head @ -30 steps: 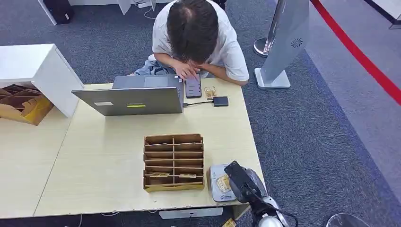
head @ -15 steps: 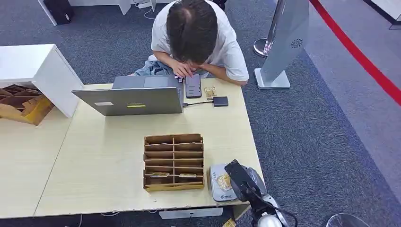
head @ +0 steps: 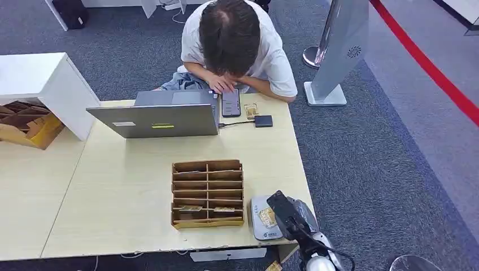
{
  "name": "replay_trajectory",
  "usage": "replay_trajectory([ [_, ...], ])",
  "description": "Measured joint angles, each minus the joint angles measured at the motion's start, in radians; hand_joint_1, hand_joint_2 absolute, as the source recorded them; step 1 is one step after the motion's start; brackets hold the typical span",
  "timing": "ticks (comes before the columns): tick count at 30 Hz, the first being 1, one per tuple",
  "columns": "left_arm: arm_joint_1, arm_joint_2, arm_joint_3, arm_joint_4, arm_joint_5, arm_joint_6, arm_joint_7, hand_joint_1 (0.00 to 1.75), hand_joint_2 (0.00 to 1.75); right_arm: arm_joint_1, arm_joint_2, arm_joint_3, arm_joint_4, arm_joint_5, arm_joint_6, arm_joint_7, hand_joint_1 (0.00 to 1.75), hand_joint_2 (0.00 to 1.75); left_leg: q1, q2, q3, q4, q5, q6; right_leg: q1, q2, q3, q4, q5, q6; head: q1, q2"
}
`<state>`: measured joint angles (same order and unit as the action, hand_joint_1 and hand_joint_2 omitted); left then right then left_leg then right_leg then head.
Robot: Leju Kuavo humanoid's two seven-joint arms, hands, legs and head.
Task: Pass the card to the sensor for recognition and then transmit it.
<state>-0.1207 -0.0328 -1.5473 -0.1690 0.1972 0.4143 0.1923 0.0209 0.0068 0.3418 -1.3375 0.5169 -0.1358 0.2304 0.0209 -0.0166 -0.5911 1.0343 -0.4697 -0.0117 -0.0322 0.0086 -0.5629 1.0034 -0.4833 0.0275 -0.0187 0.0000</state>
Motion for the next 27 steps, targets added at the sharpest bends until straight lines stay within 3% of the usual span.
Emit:
replay_trajectory([
  [27, 0.001, 0.000, 0.008, 0.000, -0.003, 0.000, 0.000, 0.00, 0.00, -0.001, 0.008, -0.017, 0.003, 0.052, -0.012, -0.008, 1.75, 1.75, 0.000, 0.000, 0.000, 0.000, 0.000, 0.000, 0.000, 0.000, 0.000, 0.000, 0.000, 0.000, 0.000, 0.000],
])
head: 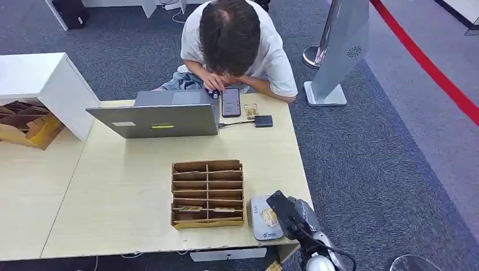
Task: Pass the card to the sensor for recognition and then transmit it.
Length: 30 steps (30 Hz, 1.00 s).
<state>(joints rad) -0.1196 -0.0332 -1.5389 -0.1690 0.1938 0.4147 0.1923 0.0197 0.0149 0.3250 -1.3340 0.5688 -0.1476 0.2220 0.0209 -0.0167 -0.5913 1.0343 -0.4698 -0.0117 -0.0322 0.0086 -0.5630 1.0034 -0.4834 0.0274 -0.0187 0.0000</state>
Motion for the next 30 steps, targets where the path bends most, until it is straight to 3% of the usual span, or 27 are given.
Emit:
replay_trajectory([
  [12, 0.006, 0.000, 0.021, -0.001, 0.028, -0.012, -0.011, 0.00, 0.00, 0.004, 0.001, -0.008, -0.013, 0.041, -0.010, -0.003, 1.75, 1.75, 0.000, 0.000, 0.000, 0.000, 0.000, 0.000, 0.000, 0.000, 0.000, 0.000, 0.000, 0.000, 0.000, 0.000],
  [20, 0.045, 0.048, 0.126, -0.021, 0.182, -0.130, -0.136, 0.00, 0.00, 0.006, 0.002, -0.009, -0.037, 0.088, -0.026, -0.006, 1.75, 1.75, 0.000, 0.000, 0.000, 0.000, 0.000, -0.001, 0.000, 0.000, -0.001, 0.000, 0.000, 0.000, 0.000, 0.000],
  [27, 0.051, 0.054, 0.139, -0.025, 0.200, -0.145, -0.145, 0.00, 0.00, 0.006, 0.002, -0.009, -0.040, 0.093, -0.029, -0.007, 1.75, 1.75, 0.000, 0.000, 0.000, 0.000, 0.000, -0.001, 0.000, 0.000, -0.001, 0.000, 0.000, 0.000, 0.000, 0.000],
  [30, 0.084, 0.089, 0.220, -0.045, 0.287, -0.221, -0.186, 0.00, 0.00, 0.005, 0.002, -0.008, -0.052, 0.114, -0.040, -0.017, 1.75, 1.75, 0.000, 0.000, -0.001, 0.000, 0.000, -0.001, 0.000, 0.000, -0.001, 0.000, -0.001, 0.000, 0.000, 0.000],
])
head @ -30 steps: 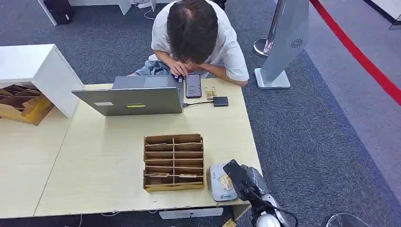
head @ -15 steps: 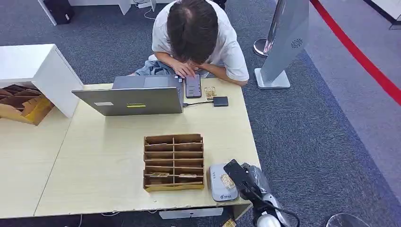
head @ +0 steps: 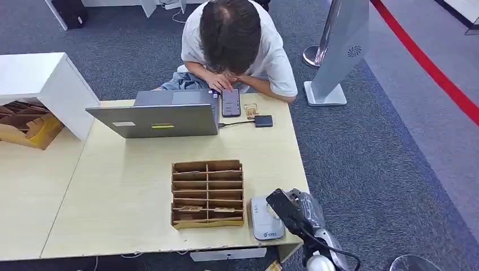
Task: Pass the card to the sensor for recognition and then transmit it.
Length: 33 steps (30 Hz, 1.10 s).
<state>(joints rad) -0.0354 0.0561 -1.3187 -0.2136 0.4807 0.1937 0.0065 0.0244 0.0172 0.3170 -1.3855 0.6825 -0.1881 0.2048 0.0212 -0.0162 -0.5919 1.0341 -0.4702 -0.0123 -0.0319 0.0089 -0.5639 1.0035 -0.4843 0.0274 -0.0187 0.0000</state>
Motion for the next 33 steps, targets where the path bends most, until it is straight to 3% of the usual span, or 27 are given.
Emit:
replay_trajectory([
  [1, 0.026, 0.037, 0.055, -0.032, 0.067, -0.053, -0.007, 0.00, 0.00, -0.001, 0.000, 0.003, -0.006, 0.015, -0.008, -0.009, 1.75, 1.75, 0.000, 0.000, 0.000, 0.000, 0.000, 0.000, 0.000, 0.000, 0.000, 0.000, 0.000, 0.000, 0.000, 0.000],
  [2, 0.070, 0.105, 0.097, -0.141, 0.136, -0.058, 0.049, 0.00, 0.00, -0.003, 0.000, 0.010, -0.006, 0.022, -0.020, -0.019, 1.75, 1.75, 0.000, 0.000, 0.000, 0.000, 0.000, 0.000, 0.000, 0.000, 0.000, 0.000, 0.000, 0.000, 0.000, 0.000],
  [6, 0.151, 0.239, 0.145, -0.374, 0.293, -0.032, 0.124, 0.00, 0.00, -0.012, 0.000, 0.023, -0.006, 0.029, -0.043, -0.033, 1.75, 1.75, 0.001, 0.000, 0.000, 0.000, -0.001, -0.002, 0.001, 0.000, -0.001, 0.000, -0.002, -0.002, 0.000, 0.000],
  [9, 0.199, 0.335, 0.149, -0.543, 0.438, -0.014, 0.125, 0.00, 0.00, -0.021, 0.000, 0.035, -0.005, 0.027, -0.058, -0.042, 1.75, 1.75, 0.002, 0.000, -0.001, 0.000, -0.001, -0.002, 0.002, 0.000, -0.001, 0.000, -0.002, -0.002, 0.000, 0.000],
  [12, 0.234, 0.431, 0.138, -0.695, 0.613, 0.006, 0.079, 0.00, 0.00, -0.034, -0.003, 0.055, -0.003, 0.016, -0.077, -0.056, 1.75, 1.75, 0.003, 0.000, -0.001, 0.000, -0.002, -0.002, 0.003, 0.000, -0.001, 0.000, -0.002, -0.003, 0.000, 0.000],
  [14, 0.241, 0.477, 0.121, -0.762, 0.646, 0.016, 0.063, 0.00, 0.00, -0.041, -0.003, 0.064, -0.003, 0.013, -0.084, -0.060, 1.75, 1.75, 0.003, 0.000, -0.001, 0.000, -0.002, -0.002, 0.003, -0.001, -0.001, 0.000, -0.002, -0.003, 0.000, 0.000],
  [20, 0.241, 0.555, 0.054, -0.881, 0.730, 0.039, 0.017, 0.00, 0.00, -0.054, -0.006, 0.091, -0.004, 0.012, -0.106, -0.077, 1.75, 1.75, 0.003, 0.000, -0.001, 0.000, -0.002, -0.002, 0.003, 0.000, -0.001, 0.000, -0.002, -0.003, 0.000, 0.000],
  [25, 0.238, 0.583, 0.017, -0.925, 0.758, 0.048, -0.002, 0.00, 0.00, -0.058, -0.010, 0.104, -0.005, 0.015, -0.115, -0.080, 1.75, 1.75, 0.003, 0.000, -0.001, 0.000, -0.002, -0.003, 0.003, 0.000, -0.001, 0.000, -0.002, -0.003, 0.000, 0.000],
  [33, 0.202, 0.629, -0.107, -1.000, 0.908, 0.099, -0.109, 0.00, 0.00, -0.068, -0.025, 0.145, -0.072, 0.043, -0.164, -0.101, 1.75, 1.75, 0.003, 0.000, -0.001, 0.000, -0.002, -0.003, 0.003, 0.000, -0.001, 0.000, -0.003, -0.003, 0.000, 0.000],
])
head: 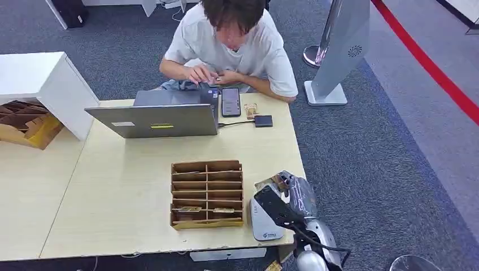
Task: Pass the card to the sensor for recognition and then transmit it.
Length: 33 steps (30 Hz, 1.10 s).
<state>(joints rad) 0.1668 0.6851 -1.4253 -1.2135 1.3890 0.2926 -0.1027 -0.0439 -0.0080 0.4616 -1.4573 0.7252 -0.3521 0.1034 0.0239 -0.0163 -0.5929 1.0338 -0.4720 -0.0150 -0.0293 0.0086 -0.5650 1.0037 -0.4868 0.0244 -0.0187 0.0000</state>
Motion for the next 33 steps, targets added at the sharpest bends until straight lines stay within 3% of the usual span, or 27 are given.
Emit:
replay_trajectory([
  [9, -0.029, 0.041, -0.107, -0.080, 0.082, 0.047, -0.072, 0.00, 0.00, -0.006, -0.024, 0.050, -0.126, 0.060, -0.082, -0.035, 1.75, 1.75, 0.000, 0.000, 0.000, 0.000, 0.000, 0.000, 0.000, 0.000, 0.000, 0.000, 0.000, 0.000, 0.000, 0.000],
  [18, -0.029, 0.064, -0.127, -0.116, 0.086, 0.047, -0.091, 0.00, 0.00, -0.010, -0.038, 0.081, -0.208, 0.101, -0.145, -0.086, 1.75, 1.75, 0.000, 0.000, 0.000, 0.000, 0.000, 0.000, 0.000, 0.000, 0.000, 0.000, 0.000, 0.000, 0.000, 0.000],
  [33, -0.030, 0.074, -0.129, -0.120, 0.070, 0.020, -0.091, 0.00, 0.00, -0.045, -0.039, 0.126, -0.225, 0.144, -0.199, -0.174, 1.75, 1.75, 0.000, 0.000, 0.000, 0.000, 0.000, 0.000, 0.000, 0.000, 0.000, 0.000, 0.000, 0.000, 0.000, 0.000],
])
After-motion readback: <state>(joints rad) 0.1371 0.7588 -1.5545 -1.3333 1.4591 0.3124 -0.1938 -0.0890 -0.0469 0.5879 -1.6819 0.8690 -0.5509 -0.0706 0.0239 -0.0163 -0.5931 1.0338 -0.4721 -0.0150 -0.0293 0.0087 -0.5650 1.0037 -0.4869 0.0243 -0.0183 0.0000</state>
